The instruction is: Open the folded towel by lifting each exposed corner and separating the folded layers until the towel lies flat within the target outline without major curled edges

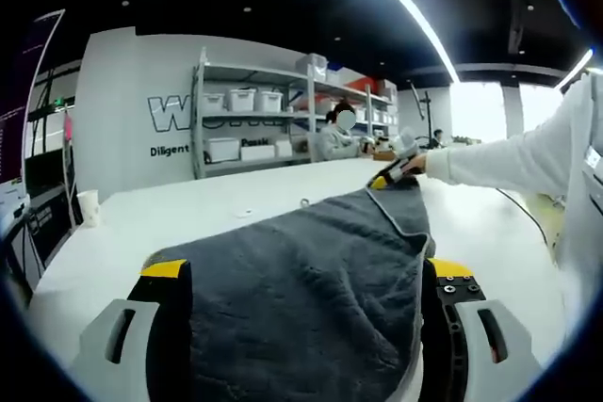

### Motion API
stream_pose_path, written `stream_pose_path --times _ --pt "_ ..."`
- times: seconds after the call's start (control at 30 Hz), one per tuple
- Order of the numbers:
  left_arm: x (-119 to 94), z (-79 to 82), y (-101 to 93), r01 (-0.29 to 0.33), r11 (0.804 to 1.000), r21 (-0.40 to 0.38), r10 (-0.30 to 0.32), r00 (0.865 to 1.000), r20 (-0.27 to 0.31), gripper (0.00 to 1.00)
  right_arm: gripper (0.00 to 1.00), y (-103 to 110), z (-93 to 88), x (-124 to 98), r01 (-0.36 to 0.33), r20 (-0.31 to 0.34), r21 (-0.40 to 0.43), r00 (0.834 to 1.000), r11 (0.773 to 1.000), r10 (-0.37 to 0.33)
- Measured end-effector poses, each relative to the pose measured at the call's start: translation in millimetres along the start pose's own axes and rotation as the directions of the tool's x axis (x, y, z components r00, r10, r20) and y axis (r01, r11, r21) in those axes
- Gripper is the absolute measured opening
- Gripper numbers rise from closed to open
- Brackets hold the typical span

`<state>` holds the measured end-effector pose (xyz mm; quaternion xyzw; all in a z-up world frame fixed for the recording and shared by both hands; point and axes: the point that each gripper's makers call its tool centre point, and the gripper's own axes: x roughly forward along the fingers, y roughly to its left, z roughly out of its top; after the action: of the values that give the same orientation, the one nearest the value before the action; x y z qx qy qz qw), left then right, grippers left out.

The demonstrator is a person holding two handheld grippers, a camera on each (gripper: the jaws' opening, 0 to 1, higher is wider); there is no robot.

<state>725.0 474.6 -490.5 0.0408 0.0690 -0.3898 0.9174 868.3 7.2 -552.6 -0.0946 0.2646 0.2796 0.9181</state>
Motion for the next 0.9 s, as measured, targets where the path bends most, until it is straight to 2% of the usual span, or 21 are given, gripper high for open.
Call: stream_pose_path --times 0.07,0.23,0.3,0.5,0.63,0.8,0.9 --pt "0 0.1 1.3 -0.005 1.000 0.000 0.005 1.000 0.000 1.00 0.00 -1 0.9 -5 0.013 0.002 -0.012 1.000 1.000 -0.013" --pt "-1 0.2 1.0 -0.005 1.000 -0.002 0.005 1.000 0.002 1.00 0.00 5 7.5 -16 0.011 0.022 -0.038 1.000 0.999 -0.010" --pt "-1 -0.3 1.1 -0.006 1.000 -0.003 0.006 1.000 0.001 1.00 0.00 10 12.8 -24 -0.008 0.042 -0.067 0.999 0.998 0.011" --pt "-2 0.2 -0.3 -0.002 1.000 -0.008 0.002 1.000 0.006 1.00 0.00 36 17.4 -59 -0.054 0.071 -0.093 0.996 0.994 0.061" --pt "-3 2.9 -1.2 0.002 1.000 -0.015 -0.001 1.000 0.023 1.00 0.00 46 8.1 -83 -0.111 0.068 -0.087 0.991 0.990 0.118" --pt "-4 3.9 -1.1 0.001 1.000 -0.019 -0.001 1.000 0.030 1.00 0.00 64 -17.0 -110 -0.199 0.026 -0.092 0.979 0.976 0.202" --pt "-4 3.9 -2.4 0.005 1.000 -0.017 -0.004 1.000 0.030 1.00 0.00 79 -41.3 -129 -0.251 -0.029 -0.102 0.968 0.963 0.249"
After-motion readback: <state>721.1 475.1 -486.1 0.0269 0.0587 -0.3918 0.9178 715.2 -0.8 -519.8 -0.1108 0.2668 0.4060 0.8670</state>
